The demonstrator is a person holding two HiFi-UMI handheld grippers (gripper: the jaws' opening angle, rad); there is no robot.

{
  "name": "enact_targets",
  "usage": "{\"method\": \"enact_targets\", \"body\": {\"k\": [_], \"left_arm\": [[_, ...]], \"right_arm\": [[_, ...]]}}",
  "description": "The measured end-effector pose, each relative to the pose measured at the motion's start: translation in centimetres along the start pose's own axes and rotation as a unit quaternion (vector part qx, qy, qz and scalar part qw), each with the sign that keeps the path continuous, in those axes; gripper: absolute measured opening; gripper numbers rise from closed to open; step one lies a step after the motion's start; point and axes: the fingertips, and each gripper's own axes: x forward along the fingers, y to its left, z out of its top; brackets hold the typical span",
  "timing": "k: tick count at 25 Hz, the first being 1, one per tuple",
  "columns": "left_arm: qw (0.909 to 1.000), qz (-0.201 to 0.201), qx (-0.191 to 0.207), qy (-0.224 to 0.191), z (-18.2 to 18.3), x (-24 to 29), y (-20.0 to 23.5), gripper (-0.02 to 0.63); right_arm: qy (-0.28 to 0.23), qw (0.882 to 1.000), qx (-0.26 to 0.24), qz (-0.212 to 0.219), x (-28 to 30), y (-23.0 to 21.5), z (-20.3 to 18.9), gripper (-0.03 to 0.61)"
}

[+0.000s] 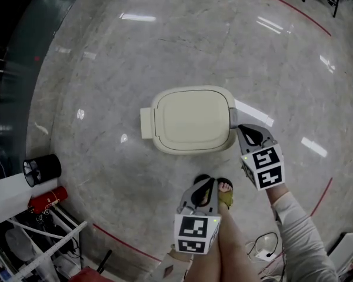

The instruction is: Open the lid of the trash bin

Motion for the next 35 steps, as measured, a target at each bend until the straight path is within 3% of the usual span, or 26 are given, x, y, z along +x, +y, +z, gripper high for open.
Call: {"method": "enact_targets", "body": {"k": [16, 35], "left_arm": [[0.9999, -0.008, -0.004, 0.008, 0.7, 1.8, 0.4, 0.005], [0.9998, -0.009, -0.006, 0.017, 0.8, 1.6, 1.3, 0.005]], "right_arm": [[0.038, 0.999, -0.037, -0.005, 2.9, -1.0, -1.2, -0.002], [0.040, 0.999, 0.003, -0.027, 3.4, -1.5, -1.5, -0.002]]}}
